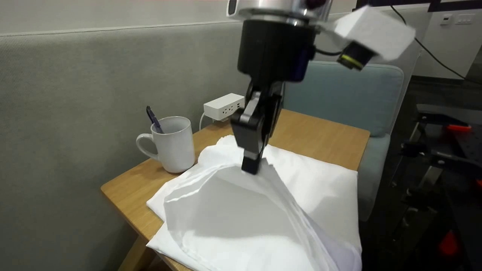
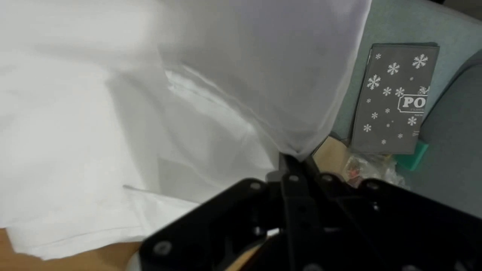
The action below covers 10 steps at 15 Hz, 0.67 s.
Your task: Unfold the pillow case
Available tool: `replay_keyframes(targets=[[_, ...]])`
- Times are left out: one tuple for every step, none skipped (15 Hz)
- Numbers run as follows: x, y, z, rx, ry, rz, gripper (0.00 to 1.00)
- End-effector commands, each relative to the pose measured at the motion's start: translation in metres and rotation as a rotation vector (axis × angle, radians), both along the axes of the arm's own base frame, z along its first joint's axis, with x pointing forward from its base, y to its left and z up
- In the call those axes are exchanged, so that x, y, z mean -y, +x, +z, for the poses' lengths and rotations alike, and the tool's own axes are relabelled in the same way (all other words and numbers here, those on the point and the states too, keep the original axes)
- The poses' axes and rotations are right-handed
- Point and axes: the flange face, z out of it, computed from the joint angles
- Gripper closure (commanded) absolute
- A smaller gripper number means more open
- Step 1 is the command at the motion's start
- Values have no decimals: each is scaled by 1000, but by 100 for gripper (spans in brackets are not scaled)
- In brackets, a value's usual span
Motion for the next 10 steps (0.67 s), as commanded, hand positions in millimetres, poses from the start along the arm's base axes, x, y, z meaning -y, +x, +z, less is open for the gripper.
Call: replay_keyframes(targets=[[43,-14,39,32,50,-16,99],[50,-14,47,36,74,-25,99],[60,-11,54,49,102,-37,99],[67,-8,61,56,131,-42,99],[76,-4,70,67,160,-53,99],[85,-2,77,77,189,-58,99],[98,-1,83,85,216,-65,99],[113,-3,87,93,244,-63,99],[128,-4,91,94,275,-51,99],[143,-7,94,94,297,-39,99]])
